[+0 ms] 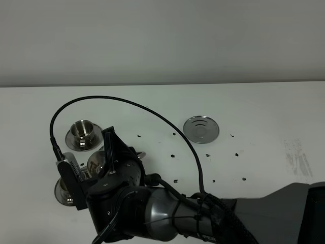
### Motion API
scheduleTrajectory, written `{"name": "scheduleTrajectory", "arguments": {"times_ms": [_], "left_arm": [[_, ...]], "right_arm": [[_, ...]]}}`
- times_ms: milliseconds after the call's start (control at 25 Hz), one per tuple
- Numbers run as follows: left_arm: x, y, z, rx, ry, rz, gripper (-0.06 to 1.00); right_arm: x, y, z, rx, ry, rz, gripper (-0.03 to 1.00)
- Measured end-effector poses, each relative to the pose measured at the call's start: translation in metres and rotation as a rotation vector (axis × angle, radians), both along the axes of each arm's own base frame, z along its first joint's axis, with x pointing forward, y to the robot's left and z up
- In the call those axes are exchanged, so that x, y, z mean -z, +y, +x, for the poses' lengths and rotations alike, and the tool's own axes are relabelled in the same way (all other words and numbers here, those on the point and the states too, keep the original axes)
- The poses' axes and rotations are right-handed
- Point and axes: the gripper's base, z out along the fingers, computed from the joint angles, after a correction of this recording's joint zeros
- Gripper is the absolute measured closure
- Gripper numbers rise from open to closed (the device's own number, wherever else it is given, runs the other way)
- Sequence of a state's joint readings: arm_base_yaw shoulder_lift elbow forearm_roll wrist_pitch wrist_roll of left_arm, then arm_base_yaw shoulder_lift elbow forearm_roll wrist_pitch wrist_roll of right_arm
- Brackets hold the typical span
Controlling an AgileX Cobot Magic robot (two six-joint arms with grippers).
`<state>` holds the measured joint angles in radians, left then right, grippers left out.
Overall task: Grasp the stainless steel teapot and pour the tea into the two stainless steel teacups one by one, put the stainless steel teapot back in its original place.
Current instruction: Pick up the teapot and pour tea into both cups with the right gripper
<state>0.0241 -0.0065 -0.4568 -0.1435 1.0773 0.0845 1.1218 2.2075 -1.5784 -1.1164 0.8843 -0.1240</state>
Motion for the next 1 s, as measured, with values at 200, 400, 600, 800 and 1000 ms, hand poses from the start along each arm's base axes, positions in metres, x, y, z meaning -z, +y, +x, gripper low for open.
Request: {"name": "scheduleTrajectory", "arguments": {"times_ms": [200, 400, 600, 800, 1000], "left_arm": [[0.0, 0.0, 0.0, 0.0, 0.0, 0.0, 0.54], [0.0, 0.0, 0.0, 0.0, 0.0, 0.0, 0.54], [0.0, 0.0, 0.0, 0.0, 0.0, 0.0, 0.54], [0.0, 0.0, 0.0, 0.0, 0.0, 0.0, 0.54], [0.0, 0.0, 0.0, 0.0, 0.0, 0.0, 0.54]], "right_arm": [[0.0063, 0.0007, 0.0005, -0.006, 0.002, -0.015, 0.77], [0.0047, 0.0013, 0.0017, -0.026, -0.021, -0.031, 0.77], [0.004, 0.0016, 0.0019, -0.048, -0.032, -0.059, 0.77], [0.0035, 0.0031, 0.0004, -0.065, -0.042, -0.071, 0.77], [0.005, 0.0045, -0.0007, -0.078, -0.048, -0.083, 0.77]]}}
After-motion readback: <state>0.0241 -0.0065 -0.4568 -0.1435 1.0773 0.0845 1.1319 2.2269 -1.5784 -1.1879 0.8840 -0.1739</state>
